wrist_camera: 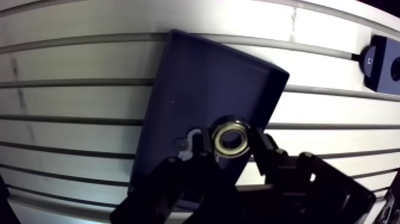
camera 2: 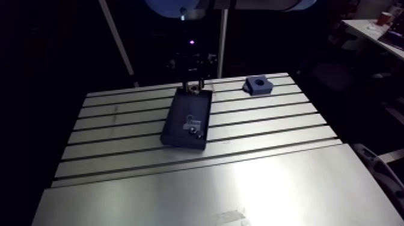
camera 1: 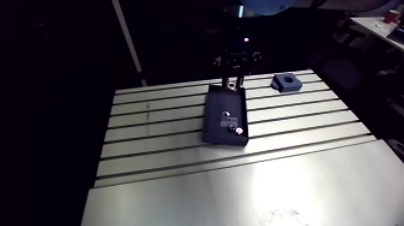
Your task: Pick up the bearing and press it into the housing until flush.
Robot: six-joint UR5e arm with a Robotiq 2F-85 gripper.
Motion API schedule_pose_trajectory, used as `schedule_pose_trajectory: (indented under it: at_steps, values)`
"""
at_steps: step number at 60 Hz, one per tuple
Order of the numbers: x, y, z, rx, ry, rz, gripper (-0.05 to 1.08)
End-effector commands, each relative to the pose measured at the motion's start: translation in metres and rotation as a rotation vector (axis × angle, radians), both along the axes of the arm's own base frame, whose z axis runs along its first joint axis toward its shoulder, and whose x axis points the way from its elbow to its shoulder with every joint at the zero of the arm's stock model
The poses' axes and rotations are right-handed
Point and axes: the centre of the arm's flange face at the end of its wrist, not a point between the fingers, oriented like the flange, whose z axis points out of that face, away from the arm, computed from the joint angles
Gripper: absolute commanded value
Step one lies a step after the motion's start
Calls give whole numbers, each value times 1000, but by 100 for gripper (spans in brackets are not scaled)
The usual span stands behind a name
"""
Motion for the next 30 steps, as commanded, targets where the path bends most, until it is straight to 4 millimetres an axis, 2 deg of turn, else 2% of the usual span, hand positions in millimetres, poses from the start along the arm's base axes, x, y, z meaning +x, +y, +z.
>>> schedule_pose_trajectory:
  at_steps: [1, 14, 17, 30]
  values:
    - [-6, 19, 24, 2, -15, -28, 61]
    - [-16, 54, 45, 11, 13, -76, 62]
    - [-18, 72, 51, 12, 15, -103, 62]
    - [-23, 119, 73, 21, 45, -135, 63]
